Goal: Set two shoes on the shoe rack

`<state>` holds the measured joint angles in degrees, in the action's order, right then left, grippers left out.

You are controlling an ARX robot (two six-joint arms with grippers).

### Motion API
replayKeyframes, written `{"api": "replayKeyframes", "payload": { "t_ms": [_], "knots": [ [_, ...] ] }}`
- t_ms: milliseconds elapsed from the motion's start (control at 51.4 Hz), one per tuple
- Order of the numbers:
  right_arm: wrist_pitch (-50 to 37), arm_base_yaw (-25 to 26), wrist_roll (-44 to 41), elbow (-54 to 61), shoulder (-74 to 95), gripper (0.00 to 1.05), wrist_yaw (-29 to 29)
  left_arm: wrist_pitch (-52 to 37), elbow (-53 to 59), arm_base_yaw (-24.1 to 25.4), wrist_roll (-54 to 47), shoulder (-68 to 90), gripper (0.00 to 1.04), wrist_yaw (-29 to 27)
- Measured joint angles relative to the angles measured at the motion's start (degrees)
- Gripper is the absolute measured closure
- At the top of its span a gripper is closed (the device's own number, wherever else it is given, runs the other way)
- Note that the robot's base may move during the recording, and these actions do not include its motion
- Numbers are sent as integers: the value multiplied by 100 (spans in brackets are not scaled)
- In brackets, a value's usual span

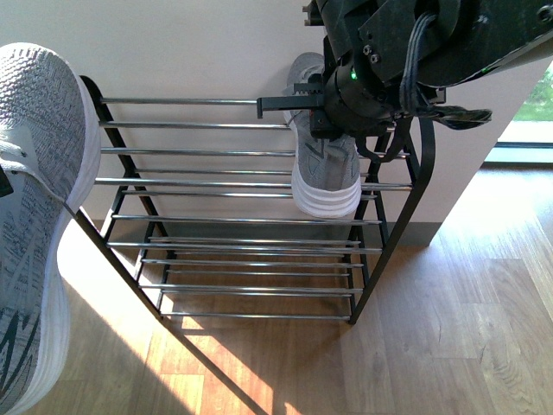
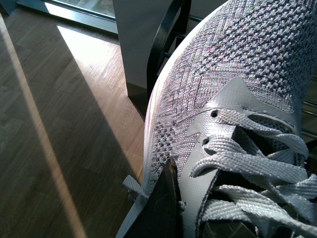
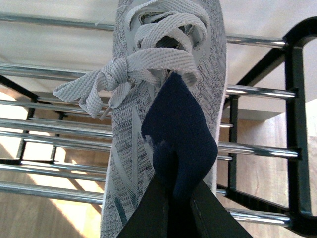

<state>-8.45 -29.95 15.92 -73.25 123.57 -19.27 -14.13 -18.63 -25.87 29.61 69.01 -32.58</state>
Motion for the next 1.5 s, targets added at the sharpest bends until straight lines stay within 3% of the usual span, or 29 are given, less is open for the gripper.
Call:
{"api": "replayKeyframes", "payload": {
  "t_ms": [175,312,565,779,1207,1499],
  "knots": [
    [-35,-2,-20,-144,127,103,-494,0,0,0,0,0,103,0],
    [-33,24,-17,-146,151,103,-483,2,0,0,0,0,103,0],
    [-391,35,44,195,-358,53,-273,2,0,0,0,0,103,0],
    [-623,46,94,885,-1836,8,81,0,0,0,0,0,103,0],
    [-321,186,92,1899,-4330,9,387,0,0,0,0,0,103,0],
    [33,166,83,2876,-6186,9,245,0,0,0,0,0,103,0]
  ]
}}
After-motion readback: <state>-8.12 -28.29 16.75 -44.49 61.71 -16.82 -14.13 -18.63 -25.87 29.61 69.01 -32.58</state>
